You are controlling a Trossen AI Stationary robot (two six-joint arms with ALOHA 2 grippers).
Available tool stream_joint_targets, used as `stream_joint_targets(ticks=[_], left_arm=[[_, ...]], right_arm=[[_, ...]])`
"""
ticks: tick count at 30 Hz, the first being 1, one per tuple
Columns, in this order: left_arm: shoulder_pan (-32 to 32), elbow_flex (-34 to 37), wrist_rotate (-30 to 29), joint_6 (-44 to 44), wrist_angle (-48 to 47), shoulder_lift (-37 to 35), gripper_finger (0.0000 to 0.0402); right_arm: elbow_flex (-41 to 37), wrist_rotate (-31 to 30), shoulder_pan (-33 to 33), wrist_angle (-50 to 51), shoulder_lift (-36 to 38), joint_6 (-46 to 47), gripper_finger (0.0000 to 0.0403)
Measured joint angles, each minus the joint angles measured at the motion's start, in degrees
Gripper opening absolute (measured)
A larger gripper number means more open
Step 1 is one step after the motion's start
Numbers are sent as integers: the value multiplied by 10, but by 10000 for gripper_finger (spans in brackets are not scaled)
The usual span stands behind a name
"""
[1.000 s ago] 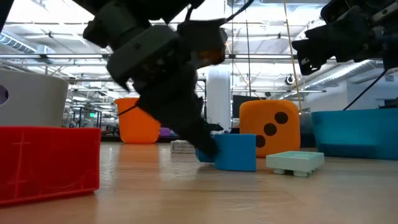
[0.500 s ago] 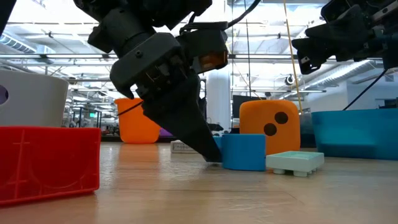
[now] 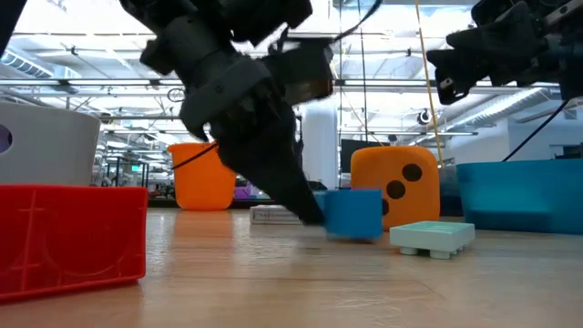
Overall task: Pick & Place Toys
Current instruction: Put the blue game piece into the black bin
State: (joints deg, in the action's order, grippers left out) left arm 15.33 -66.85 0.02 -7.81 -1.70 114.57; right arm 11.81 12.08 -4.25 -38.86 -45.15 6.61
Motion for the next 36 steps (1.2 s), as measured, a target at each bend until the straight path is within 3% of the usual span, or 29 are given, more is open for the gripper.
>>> stream_joint_targets(ticks=[5,8,15,20,24,29,36], left_arm=[[0,-2,-3,19,-37,-57,124],[0,-2,-34,40,-55,-103,124],[1,-3,-200,136,-57,-188,138],[-5,-28,-281,210,-68,-197,137],[-13,-53,-297,262,-70,-193,124],[-26,-71,-328,304,-79,-193,124],[-41,-77,-331,344,-78,-192,138]], right_arm=[[0,-2,0,-33,0,5,130],[0,-21,0,-55,0,28,130],[0,-87,2,-84,-7,99,130],[0,-88,17,-164,-53,162,130],[0,-83,45,-206,-96,219,130],[0,-24,96,-258,-145,287,134],[29,17,145,-277,-195,314,188]])
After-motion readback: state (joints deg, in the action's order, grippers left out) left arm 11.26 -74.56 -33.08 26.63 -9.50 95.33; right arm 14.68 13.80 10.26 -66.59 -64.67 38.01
